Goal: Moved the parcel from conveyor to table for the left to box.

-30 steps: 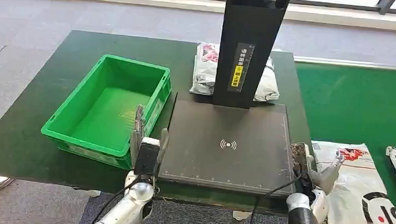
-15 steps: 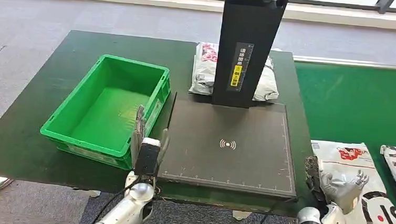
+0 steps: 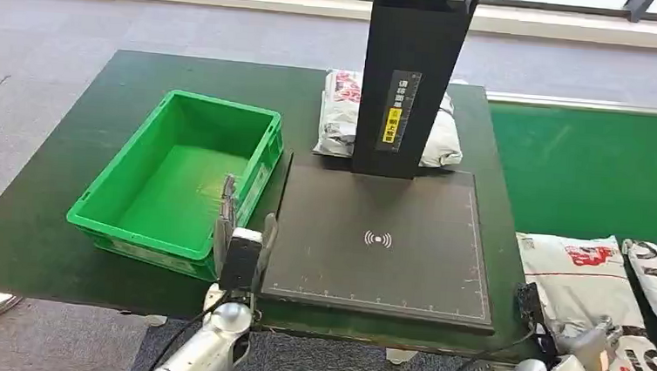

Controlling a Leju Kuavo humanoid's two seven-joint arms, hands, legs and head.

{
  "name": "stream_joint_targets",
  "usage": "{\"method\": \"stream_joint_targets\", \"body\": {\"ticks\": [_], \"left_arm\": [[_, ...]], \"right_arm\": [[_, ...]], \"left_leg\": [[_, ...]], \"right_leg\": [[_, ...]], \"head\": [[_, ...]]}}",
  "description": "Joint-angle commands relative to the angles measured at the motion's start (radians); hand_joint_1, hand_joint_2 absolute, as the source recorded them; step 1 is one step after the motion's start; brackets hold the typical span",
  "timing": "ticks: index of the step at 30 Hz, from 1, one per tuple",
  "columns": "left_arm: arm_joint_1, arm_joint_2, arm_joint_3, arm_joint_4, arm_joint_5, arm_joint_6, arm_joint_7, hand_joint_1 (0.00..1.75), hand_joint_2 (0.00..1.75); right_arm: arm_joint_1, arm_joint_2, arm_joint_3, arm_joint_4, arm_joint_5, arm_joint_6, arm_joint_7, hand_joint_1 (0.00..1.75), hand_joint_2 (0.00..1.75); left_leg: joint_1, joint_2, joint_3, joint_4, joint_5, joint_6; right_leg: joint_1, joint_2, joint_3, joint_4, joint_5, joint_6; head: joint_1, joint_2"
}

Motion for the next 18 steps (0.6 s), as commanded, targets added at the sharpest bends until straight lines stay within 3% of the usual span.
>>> {"method": "stream_joint_targets", "body": {"ticks": [1, 3, 7, 10, 18], "left_arm": [[-0.024, 0.042, -0.012, 0.035, 0.003, -0.028, 0.004, 0.0, 1.75], [-0.028, 0.04, -0.014, 0.039, 0.001, -0.037, 0.004, 0.0, 1.75], [-0.028, 0.041, -0.013, 0.039, 0.001, -0.033, 0.004, 0.0, 1.75], [-0.028, 0.042, -0.013, 0.039, 0.001, -0.034, 0.004, 0.0, 1.75], [-0.026, 0.043, -0.012, 0.038, 0.0, -0.032, 0.004, 0.0, 1.75]], "right_arm": [[-0.011, -0.161, 0.25, 0.161, 0.021, 0.346, 0.013, 1.75, 1.75], [0.016, -0.2, 0.275, 0.151, 0.019, 0.438, -0.06, 1.75, 1.75], [0.028, -0.195, 0.281, 0.122, -0.01, 0.424, -0.108, 1.75, 1.75], [0.024, -0.19, 0.281, 0.118, -0.013, 0.42, -0.109, 1.75, 1.75], [0.023, -0.167, 0.287, 0.1, -0.032, 0.382, -0.115, 1.75, 1.75]], "left_leg": [[0.0, -0.002, 0.001, -0.002, 0.002, 0.001], [0.001, 0.001, 0.004, -0.001, 0.002, 0.003], [0.001, -0.003, 0.001, -0.005, 0.006, 0.007], [0.002, 0.003, 0.006, -0.002, 0.003, 0.008], [0.002, 0.002, 0.007, -0.002, 0.003, 0.009]], "right_leg": [[0.0, -0.003, 0.002, -0.003, 0.002, 0.0], [0.002, 0.0, 0.005, -0.006, 0.003, 0.002], [0.001, -0.005, 0.007, -0.013, 0.008, 0.003], [0.002, 0.002, 0.009, -0.013, 0.007, 0.006], [0.003, 0.001, 0.012, -0.014, 0.008, 0.007]], "head": [[0.0, 0.0], [0.0, 0.0], [0.0, 0.0], [0.0, 0.0], [0.0, 0.0]]}}
